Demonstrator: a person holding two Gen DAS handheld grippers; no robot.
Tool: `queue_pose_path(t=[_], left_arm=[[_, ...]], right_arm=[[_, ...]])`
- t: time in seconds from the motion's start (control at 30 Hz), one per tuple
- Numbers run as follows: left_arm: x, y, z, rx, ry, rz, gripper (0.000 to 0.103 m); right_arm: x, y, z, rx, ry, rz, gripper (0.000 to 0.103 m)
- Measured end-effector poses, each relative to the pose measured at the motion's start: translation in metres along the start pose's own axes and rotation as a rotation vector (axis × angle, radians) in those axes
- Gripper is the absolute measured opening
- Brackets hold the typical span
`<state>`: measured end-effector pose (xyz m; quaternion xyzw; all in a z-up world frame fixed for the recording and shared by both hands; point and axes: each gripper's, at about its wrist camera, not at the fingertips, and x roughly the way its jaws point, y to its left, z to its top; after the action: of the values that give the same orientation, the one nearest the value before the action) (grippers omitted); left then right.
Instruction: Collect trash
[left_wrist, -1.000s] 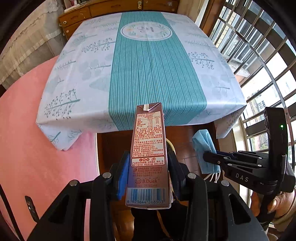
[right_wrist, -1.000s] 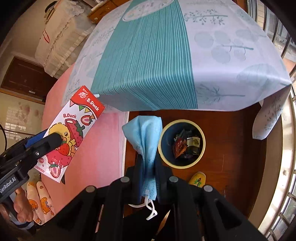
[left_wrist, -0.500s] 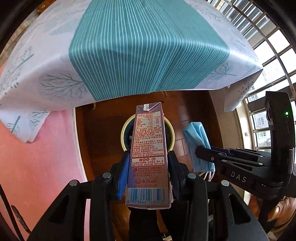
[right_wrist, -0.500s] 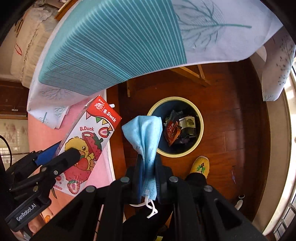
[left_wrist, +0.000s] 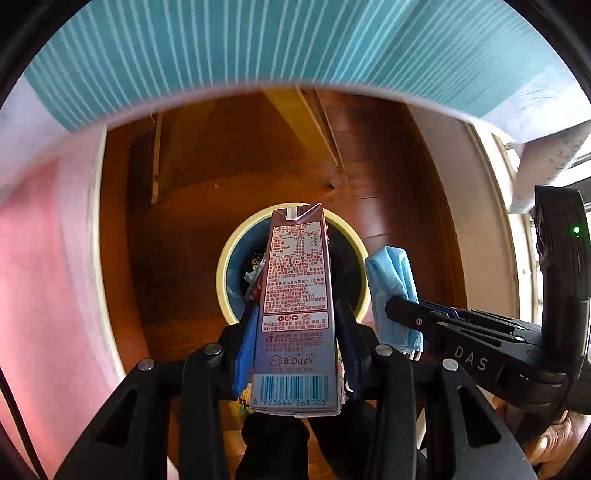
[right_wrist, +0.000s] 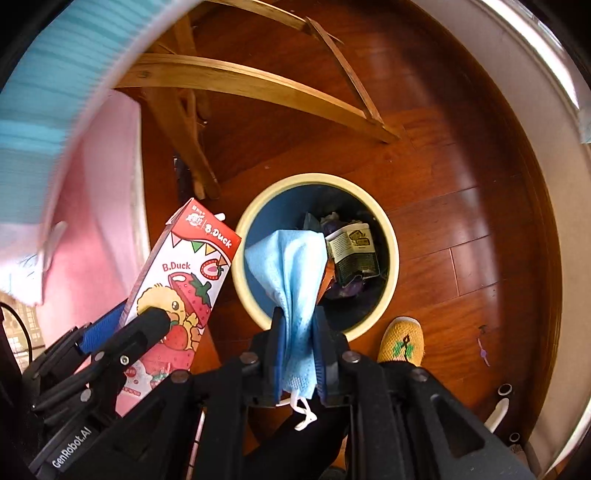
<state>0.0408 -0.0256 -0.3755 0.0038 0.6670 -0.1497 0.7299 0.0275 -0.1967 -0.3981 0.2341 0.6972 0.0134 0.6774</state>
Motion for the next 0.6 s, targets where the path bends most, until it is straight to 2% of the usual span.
queue_pose_path(t=[0.17, 0.23, 0.27, 0.3, 0.33, 0.4, 0.43, 0.47, 0.6], left_arm=[[0.041, 0.007, 0.006, -0.012, -0.002, 0.008, 0.039], [0.052, 0.009, 0.009, -0.005, -0.003, 0.011, 0.039], [0.057, 0.009, 0.011, -0.005, 0.0, 0.005, 0.044], [0.064, 0.01, 0.014, -0.01, 0.008, 0.002, 0.057], [0.069, 0.012, 0.016, -0.019, 0.018, 0.007, 0.064], [0.072, 0.017, 0.02, -0.039, 0.02, 0.031, 0.091], [0.073, 0.018, 0.02, -0.047, 0.019, 0.043, 0.097], [0.073, 0.019, 0.021, -0.052, 0.013, 0.054, 0.102], [0.074, 0.021, 0.021, -0.063, -0.01, 0.084, 0.102]], right_arm=[[0.032, -0.008, 0.015, -0.017, -0.009, 0.0, 0.016], [0.043, -0.011, 0.021, -0.011, -0.005, 0.002, 0.025], [0.047, -0.013, 0.024, -0.003, -0.002, 0.0, 0.036], [0.049, -0.015, 0.026, 0.009, -0.003, 0.005, 0.045], [0.05, -0.017, 0.028, 0.019, -0.005, 0.012, 0.046], [0.053, -0.022, 0.031, 0.034, -0.008, 0.02, 0.052], [0.054, -0.025, 0.032, 0.036, -0.008, 0.024, 0.056], [0.056, -0.027, 0.033, 0.034, -0.009, 0.023, 0.064], [0.061, -0.029, 0.035, 0.008, -0.02, 0.011, 0.066]])
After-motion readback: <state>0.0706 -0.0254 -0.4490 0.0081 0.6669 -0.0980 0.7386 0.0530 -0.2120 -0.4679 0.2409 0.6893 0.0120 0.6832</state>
